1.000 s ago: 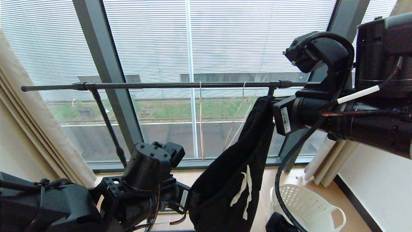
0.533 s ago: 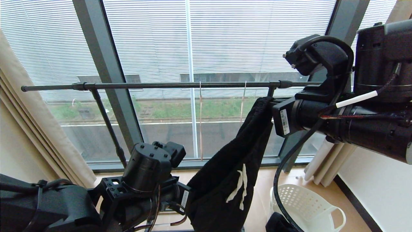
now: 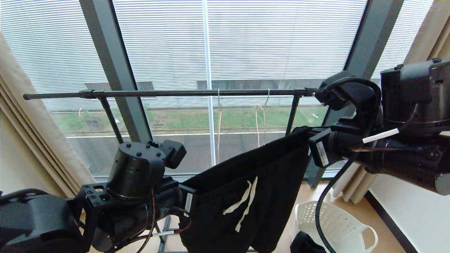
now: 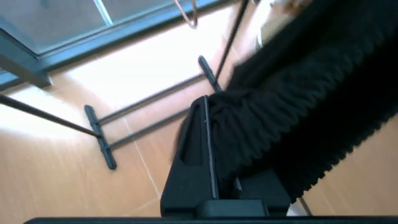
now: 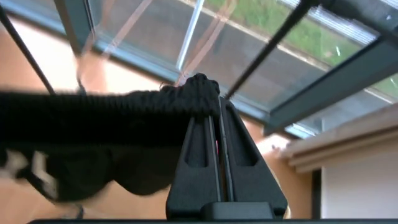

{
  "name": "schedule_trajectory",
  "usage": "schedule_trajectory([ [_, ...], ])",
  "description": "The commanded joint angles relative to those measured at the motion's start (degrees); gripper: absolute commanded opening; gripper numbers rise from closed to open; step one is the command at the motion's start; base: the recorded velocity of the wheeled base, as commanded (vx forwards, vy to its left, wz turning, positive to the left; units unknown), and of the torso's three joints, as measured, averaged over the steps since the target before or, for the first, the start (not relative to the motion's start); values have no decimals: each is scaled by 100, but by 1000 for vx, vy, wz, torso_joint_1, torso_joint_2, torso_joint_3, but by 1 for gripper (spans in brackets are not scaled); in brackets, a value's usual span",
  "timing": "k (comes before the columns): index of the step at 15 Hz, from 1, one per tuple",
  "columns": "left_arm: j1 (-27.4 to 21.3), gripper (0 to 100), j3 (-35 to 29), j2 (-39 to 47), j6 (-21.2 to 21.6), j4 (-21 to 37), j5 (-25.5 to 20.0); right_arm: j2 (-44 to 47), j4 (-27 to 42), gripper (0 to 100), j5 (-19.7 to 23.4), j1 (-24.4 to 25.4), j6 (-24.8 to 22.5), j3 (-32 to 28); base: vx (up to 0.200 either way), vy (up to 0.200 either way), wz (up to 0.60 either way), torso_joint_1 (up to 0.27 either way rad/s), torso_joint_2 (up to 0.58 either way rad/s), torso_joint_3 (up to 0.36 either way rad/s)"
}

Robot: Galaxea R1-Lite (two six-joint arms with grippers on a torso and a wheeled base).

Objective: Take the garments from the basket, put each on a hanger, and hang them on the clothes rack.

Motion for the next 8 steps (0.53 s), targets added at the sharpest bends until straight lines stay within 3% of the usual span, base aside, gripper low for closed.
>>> schedule_trajectory([
  [1, 258, 0, -699, -177, -6, 821, 8, -37, -105, 0, 47, -8, 56, 260, 0, 0, 0, 0, 0, 0],
  [3, 337, 0, -1622, -273, -24, 2157, 8, -46, -588, 0, 109, -8, 144, 585, 0, 0, 0, 0, 0, 0],
  [5, 337, 0, -2421, -282, -6, 3387, 0, -11, -632, 0, 126, -8, 117, 603, 0, 0, 0, 0, 0, 0],
  [6, 328, 0, -2659, -265, -15, 3748, 0, 33, -658, 0, 126, -8, 117, 585, 0, 0, 0, 0, 0, 0],
  [8, 320, 0, -2624, -273, -6, 3809, -9, 103, -676, 0, 135, -8, 135, 585, 0, 0, 0, 0, 0, 0],
])
